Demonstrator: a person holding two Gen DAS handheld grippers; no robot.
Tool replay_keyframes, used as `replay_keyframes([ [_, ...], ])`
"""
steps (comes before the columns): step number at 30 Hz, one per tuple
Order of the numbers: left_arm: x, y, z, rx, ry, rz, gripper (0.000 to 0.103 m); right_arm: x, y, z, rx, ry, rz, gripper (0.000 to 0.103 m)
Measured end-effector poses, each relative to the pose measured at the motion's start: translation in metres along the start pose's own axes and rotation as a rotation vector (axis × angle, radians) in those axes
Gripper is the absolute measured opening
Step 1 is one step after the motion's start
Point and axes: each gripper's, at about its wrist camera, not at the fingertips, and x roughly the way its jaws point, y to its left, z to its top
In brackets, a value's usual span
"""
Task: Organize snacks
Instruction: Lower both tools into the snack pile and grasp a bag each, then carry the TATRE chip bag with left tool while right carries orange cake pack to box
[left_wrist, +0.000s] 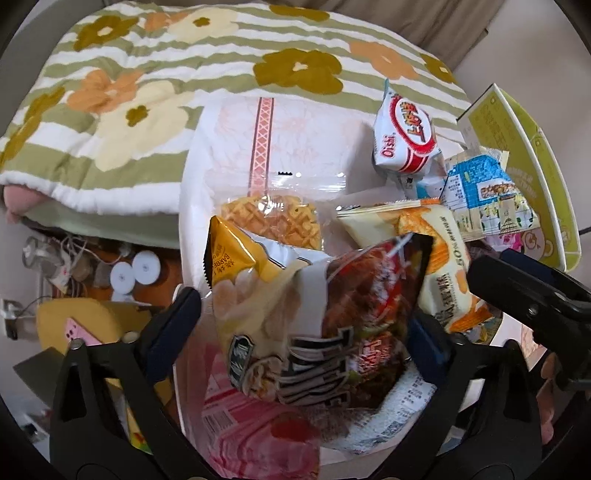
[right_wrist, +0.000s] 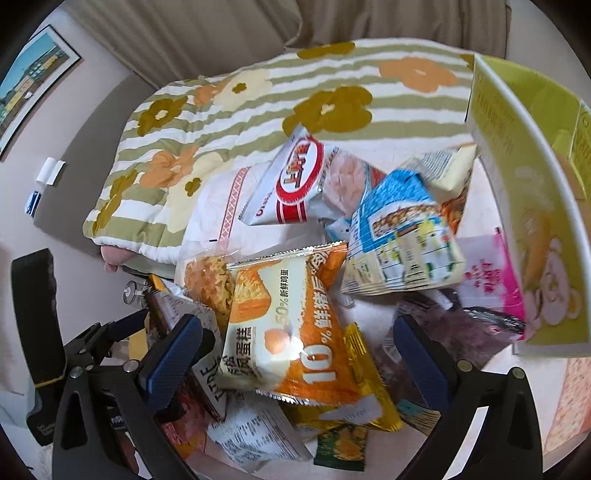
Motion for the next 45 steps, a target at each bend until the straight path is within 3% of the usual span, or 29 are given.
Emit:
replay_keyframes([
  [1,0.002,0.002,0.000,-0.001,0.007,-0.017,0.086,0.003,0.001,0.001,0.003,0.007,-0.004,0.103],
  [7,0.008,0.008,-0.002,0.027,0.015,-0.055,0.077,0.021,0.007,0.002,-0.010,0.046,-0.030,0.103],
  [19,-0.010,0.028,0.000,0.018,-0.009,-0.141,0.075,0.039,0.015,0.008,-0.014,0.077,-0.040,0.102],
  [23,-0.012,0.030,-0.005,0.012,-0.011,-0.163,0.075,0.047,0.015,0.008,-0.020,0.110,-0.042,0.076],
  [26,-0.014,0.031,-0.007,0.005,-0.018,-0.172,0.075,0.048,0.014,0.006,-0.027,0.120,-0.044,0.065],
  [28,-0.017,0.031,-0.008,0.000,-0.028,-0.176,0.075,0.045,0.015,0.005,-0.030,0.118,-0.035,0.064],
  [33,-0.037,0.029,-0.008,-0.010,-0.076,-0.175,0.075,0.025,0.012,0.006,-0.019,0.100,0.029,0.062],
  [40,-0.085,0.009,-0.001,-0.019,-0.189,-0.139,0.075,-0.023,0.013,0.014,-0.026,0.001,0.154,0.062],
  [45,-0.125,-0.029,0.001,-0.023,-0.293,-0.114,0.075,-0.075,-0.006,0.020,-0.070,-0.081,0.212,0.062],
])
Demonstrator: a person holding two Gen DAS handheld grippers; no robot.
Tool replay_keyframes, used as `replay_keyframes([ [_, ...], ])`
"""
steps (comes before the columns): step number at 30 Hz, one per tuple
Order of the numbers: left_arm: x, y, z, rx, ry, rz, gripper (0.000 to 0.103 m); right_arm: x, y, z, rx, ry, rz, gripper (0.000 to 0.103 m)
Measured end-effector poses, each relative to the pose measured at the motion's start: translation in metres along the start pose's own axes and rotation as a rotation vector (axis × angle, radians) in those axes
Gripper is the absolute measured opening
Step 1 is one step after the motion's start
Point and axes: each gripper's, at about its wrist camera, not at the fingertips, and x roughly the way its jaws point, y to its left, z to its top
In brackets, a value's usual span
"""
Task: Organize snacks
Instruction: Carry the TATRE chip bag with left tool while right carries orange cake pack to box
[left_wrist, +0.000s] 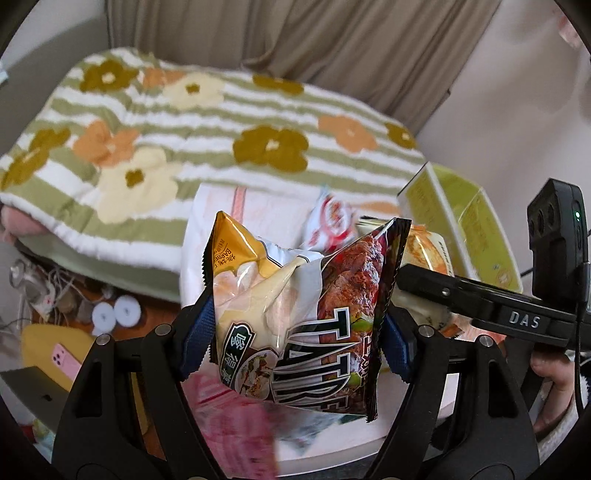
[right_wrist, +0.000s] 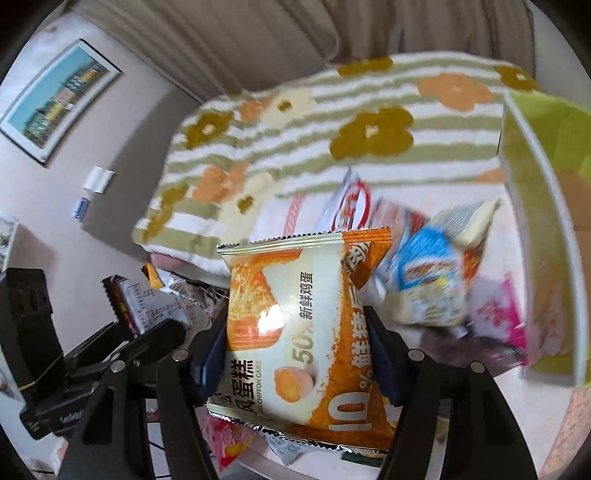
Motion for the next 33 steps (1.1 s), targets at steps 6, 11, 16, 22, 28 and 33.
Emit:
replay_keyframes([
  [6,-0.014,-0.078,0.015,0.031,-0.098,-0.019,0.075,-0.077,-0.049,0.012,-0.034,-0.110,-0.008,0.062],
  [11,0.004,-0.158,0.024,0.077,-0.117,-0.070,0.075,-0.130,-0.110,0.017,-0.017,-0.173,-0.061,0.062],
  [16,0.038,-0.233,0.025,0.114,-0.089,-0.116,0.075,-0.164,-0.176,0.017,0.035,-0.189,-0.110,0.062],
  [22,0.097,-0.299,0.024,0.152,0.021,-0.125,0.075,-0.189,-0.237,0.018,0.094,-0.188,-0.153,0.062],
  [28,0.148,-0.342,0.021,0.283,0.111,-0.064,0.075,-0.196,-0.276,0.019,0.157,-0.193,-0.173,0.062],
  [33,0.175,-0.369,0.016,0.401,0.164,-0.037,0.081,-0.200,-0.299,0.017,0.228,-0.199,-0.191,0.062],
])
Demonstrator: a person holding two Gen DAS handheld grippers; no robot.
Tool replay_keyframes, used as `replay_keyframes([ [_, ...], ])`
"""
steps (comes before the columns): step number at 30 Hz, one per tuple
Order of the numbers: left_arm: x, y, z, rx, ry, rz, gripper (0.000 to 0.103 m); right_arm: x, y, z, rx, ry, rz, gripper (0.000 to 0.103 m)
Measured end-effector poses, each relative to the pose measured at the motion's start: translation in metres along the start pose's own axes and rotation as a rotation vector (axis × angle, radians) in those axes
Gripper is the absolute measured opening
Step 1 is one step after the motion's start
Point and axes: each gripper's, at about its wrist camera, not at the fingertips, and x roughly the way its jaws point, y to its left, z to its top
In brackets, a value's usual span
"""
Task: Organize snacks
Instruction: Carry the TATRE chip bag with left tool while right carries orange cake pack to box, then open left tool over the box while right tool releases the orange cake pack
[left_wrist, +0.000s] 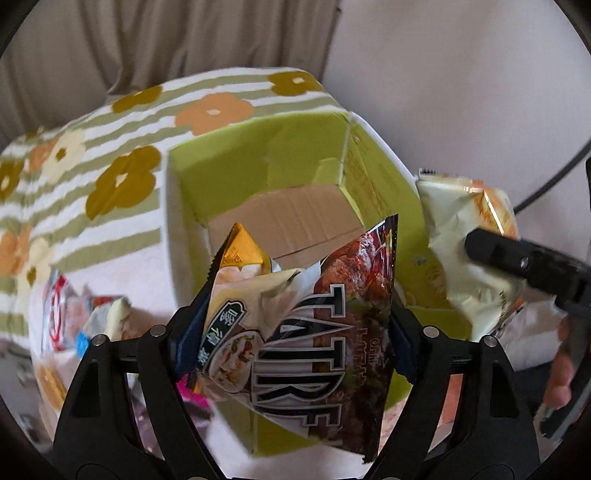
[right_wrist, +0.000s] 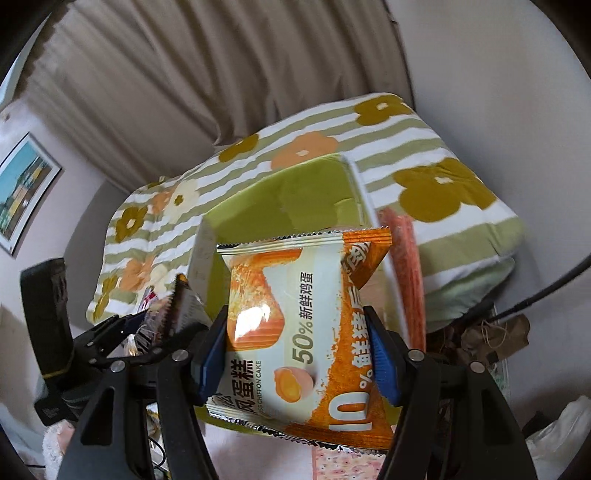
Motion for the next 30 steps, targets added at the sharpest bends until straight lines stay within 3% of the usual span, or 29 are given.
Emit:
replay_keyframes([
  [4,0.015,-0.019,0.003,0.094,0.034,0.031,0.085,0.005,-0.011,0.002,0.034,0.005,-0.019,0.062],
  [10,0.009,-0.025,0.003,0.131,0.036,0.023,0.086,0.018,-0.016,0.003,0.044,0.026,-0.028,0.062],
  [30,-0.028,0.041,-0.025,-0.091,-0.002,0.069,0.086,0.047,0.004,-0.010,-0.077,0.083,-0.047,0.064],
])
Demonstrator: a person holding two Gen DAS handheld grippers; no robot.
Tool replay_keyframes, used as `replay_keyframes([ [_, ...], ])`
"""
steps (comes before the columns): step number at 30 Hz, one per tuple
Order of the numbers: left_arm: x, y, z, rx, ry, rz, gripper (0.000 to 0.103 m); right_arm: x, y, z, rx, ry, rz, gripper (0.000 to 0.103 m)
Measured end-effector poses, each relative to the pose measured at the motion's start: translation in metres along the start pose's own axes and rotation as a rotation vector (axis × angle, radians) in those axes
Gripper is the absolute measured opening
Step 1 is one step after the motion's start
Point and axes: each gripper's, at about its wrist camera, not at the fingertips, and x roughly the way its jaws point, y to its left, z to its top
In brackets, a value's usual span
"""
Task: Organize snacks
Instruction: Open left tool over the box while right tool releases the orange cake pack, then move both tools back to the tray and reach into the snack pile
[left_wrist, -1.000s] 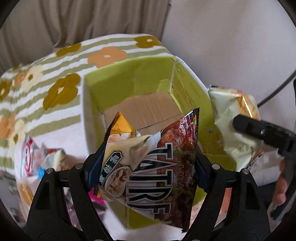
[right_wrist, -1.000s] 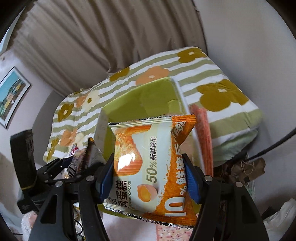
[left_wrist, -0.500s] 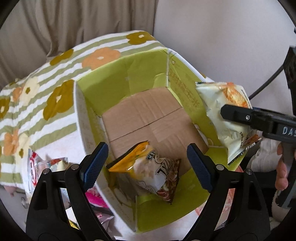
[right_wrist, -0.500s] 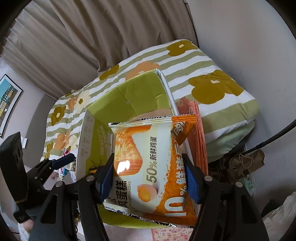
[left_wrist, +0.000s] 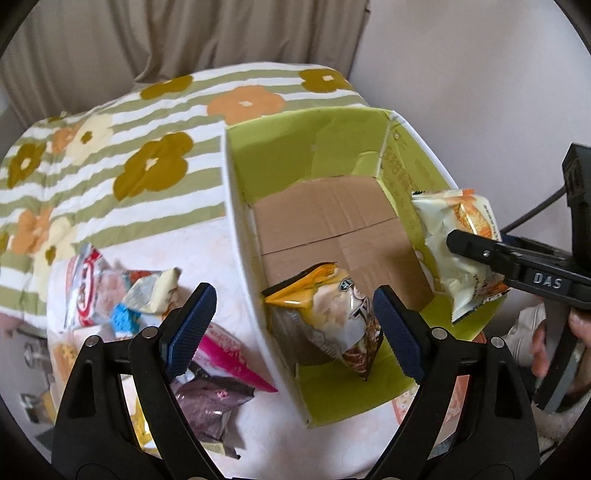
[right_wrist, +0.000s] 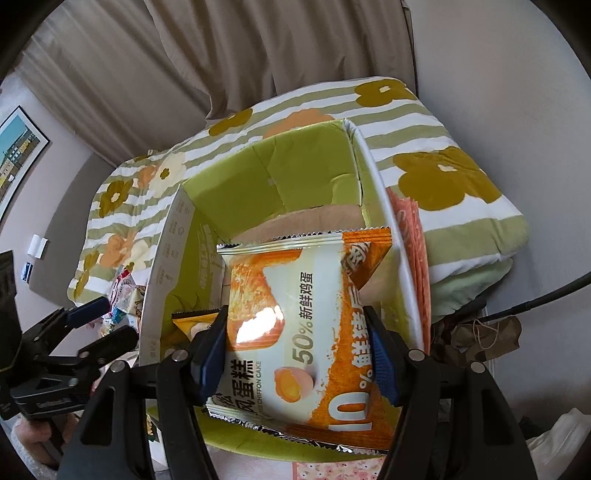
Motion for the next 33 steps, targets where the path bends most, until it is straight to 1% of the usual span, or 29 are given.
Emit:
replay_keyframes([
  [1,-0.002,0.002,-0.002,-0.007,-0.005,0.001,0.086,0.001,0.000,-0.001,0.006,-0.002,0.006,0.069],
  [2,-0.005,0.003,-0.005,-0.015,-0.010,0.005,0.086,0.001,0.000,-0.002,0.009,-0.011,0.013,0.080],
  [4,-0.010,0.007,-0.010,-0.025,-0.018,0.016,0.086,-0.003,0.002,-0.005,-0.001,-0.043,0.015,0.095],
  [7,-0.017,0.009,-0.018,-0.049,-0.025,0.020,0.086,-0.013,0.007,-0.009,-0.035,-0.075,0.006,0.096],
  [9,-0.021,0.011,-0.024,-0.069,-0.037,0.017,0.086,-0.020,0.009,-0.013,-0.038,-0.087,0.019,0.096],
  [13,-0.031,0.010,-0.035,-0.087,-0.050,0.005,0.086,-0.033,0.016,-0.021,-0.060,-0.090,0.031,0.095],
  [18,-0.057,0.006,-0.045,-0.099,-0.112,0.011,0.086,-0.057,0.031,-0.029,-0.127,-0.116,0.030,0.096],
  [22,-0.080,0.004,-0.058,-0.123,-0.152,0.022,0.086,-0.074,0.045,-0.036,-0.173,-0.136,0.062,0.096],
  [24,-0.090,0.006,-0.068,-0.136,-0.160,0.041,0.086,-0.082,0.052,-0.041,-0.199,-0.154,0.084,0.096],
  [27,-0.104,0.009,-0.085,-0.148,-0.165,0.109,0.086,-0.092,0.063,-0.049,-0.239,-0.172,0.107,0.096],
  [33,-0.128,0.026,-0.120,-0.193,-0.191,0.174,0.086,-0.104,0.088,-0.070,-0.285,-0.191,0.158,0.096],
])
